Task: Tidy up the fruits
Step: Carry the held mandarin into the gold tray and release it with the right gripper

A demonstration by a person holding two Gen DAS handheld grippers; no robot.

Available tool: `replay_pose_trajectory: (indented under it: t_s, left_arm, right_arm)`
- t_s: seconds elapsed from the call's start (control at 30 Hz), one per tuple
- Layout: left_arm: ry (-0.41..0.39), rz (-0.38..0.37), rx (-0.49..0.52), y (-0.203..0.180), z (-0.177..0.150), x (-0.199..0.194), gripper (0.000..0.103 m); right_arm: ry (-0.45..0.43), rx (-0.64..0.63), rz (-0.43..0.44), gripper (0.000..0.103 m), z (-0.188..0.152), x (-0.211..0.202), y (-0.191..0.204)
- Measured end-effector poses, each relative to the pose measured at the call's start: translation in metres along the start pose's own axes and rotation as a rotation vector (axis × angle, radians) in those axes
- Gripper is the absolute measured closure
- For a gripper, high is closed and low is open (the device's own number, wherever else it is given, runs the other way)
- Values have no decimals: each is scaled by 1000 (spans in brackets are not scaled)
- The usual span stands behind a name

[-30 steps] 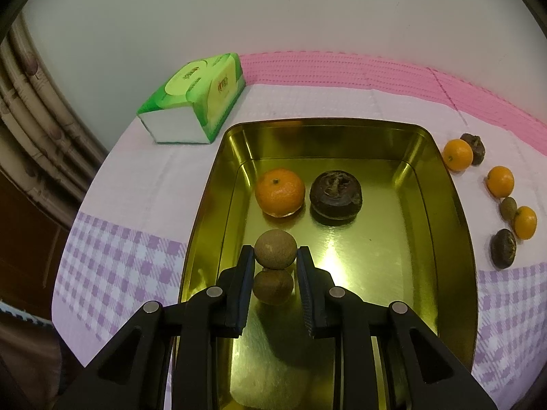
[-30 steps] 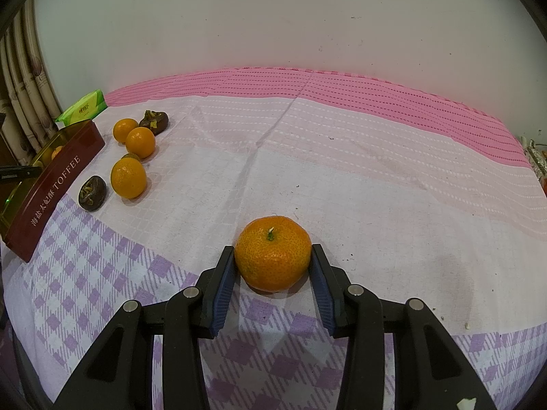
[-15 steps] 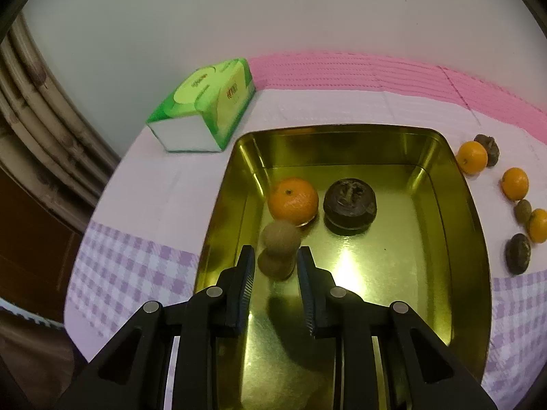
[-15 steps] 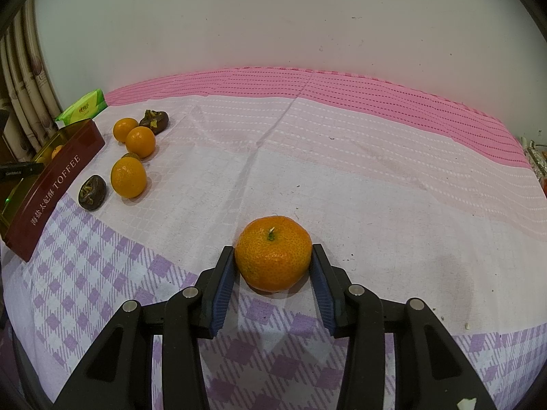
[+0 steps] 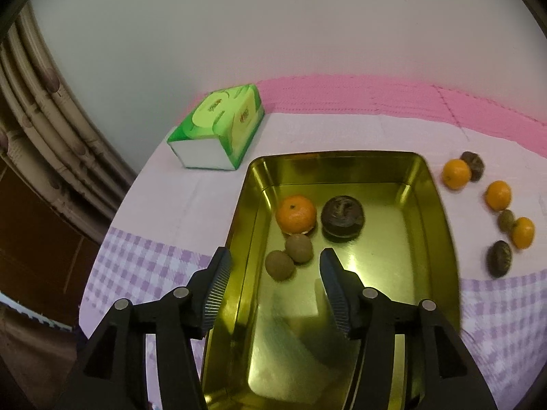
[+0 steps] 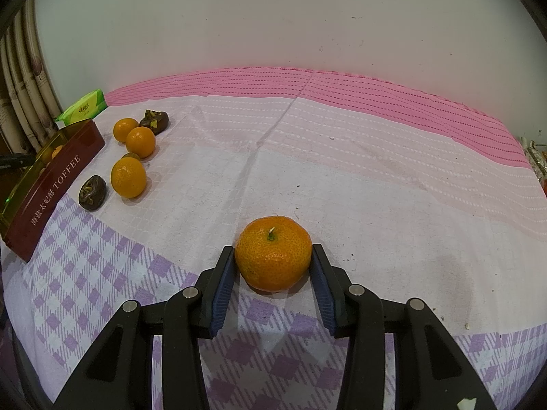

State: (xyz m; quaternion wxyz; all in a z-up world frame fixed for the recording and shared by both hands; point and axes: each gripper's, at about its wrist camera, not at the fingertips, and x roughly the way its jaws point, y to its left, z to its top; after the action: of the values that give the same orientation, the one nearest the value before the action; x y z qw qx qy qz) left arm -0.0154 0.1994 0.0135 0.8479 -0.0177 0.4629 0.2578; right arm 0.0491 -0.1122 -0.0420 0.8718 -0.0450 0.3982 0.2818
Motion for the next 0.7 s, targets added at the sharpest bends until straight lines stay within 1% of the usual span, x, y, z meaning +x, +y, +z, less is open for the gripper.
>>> replay_pose_trajectory:
  t_s: [0.1, 0.17, 0.23, 0.3, 0.4, 0.43, 0.53, 0.63, 0.7]
  left_arm:
    - [-5, -25, -15, -1, -5, -18, 46]
    - [-9, -34, -38, 0, -10, -32, 37]
    - [-15, -49, -64, 1, -15, -44, 34]
    - [-17, -54, -85, 2, -20, -56, 34]
    - [-35, -47, -147, 9, -36, -77, 34]
    - [-53, -38, -177, 12, -44, -87, 34]
    - [-73, -9, -234, 17, -65, -106, 31]
    - [-66, -8, -261, 19, -88, -116, 31]
    - [-54, 1, -270, 19, -95, -119, 30]
  right_arm:
    - [0, -1, -1, 62, 0, 0, 0]
    - [1, -1, -2, 62, 0, 0, 0]
    - [0, 0, -1, 62, 0, 0, 0]
    - [0, 0, -1, 62, 0, 0, 0]
    - [1, -1, -2, 62, 0, 0, 0]
    - [1, -1, -2, 62, 1, 0, 0]
    - [2, -6, -8, 62, -1, 0, -1]
    - [5, -16, -20, 61, -1, 0, 3]
    - [7, -22, -27, 61, -1, 0, 3]
